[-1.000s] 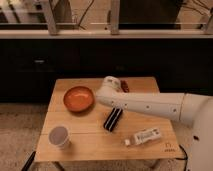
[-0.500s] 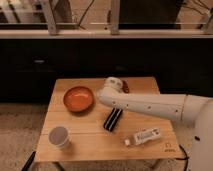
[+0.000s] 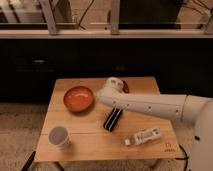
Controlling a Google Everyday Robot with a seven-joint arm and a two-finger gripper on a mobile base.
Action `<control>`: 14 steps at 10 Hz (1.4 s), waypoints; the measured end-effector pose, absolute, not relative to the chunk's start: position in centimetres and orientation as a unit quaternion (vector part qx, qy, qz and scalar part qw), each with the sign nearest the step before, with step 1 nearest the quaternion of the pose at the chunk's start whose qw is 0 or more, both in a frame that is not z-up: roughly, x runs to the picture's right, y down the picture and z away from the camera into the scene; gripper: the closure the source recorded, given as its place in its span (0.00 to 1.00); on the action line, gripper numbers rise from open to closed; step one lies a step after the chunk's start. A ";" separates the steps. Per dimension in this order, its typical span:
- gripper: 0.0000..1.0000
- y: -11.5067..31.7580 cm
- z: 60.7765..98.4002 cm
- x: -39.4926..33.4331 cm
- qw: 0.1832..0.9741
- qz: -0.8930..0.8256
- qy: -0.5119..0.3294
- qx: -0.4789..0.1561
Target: Drag the ceramic bowl in a circle
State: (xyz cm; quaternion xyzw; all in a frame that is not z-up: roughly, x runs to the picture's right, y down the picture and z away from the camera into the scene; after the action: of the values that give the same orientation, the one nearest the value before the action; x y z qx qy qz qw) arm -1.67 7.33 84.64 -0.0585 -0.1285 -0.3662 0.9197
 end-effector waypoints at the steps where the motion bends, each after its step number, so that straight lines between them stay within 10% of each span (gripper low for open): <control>1: 0.79 7.2 84.6 -1.3 0.921 -0.360 -0.137 -0.057; 7: 0.22 3.8 86.7 -1.2 0.842 -0.380 -0.381 -0.032; 14: 0.20 3.7 87.8 -5.8 0.810 -0.449 -0.375 -0.037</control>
State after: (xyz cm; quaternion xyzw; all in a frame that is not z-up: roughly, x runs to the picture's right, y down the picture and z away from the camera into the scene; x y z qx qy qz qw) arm -5.81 3.72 87.80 -0.0374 -0.3748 -0.4492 0.8102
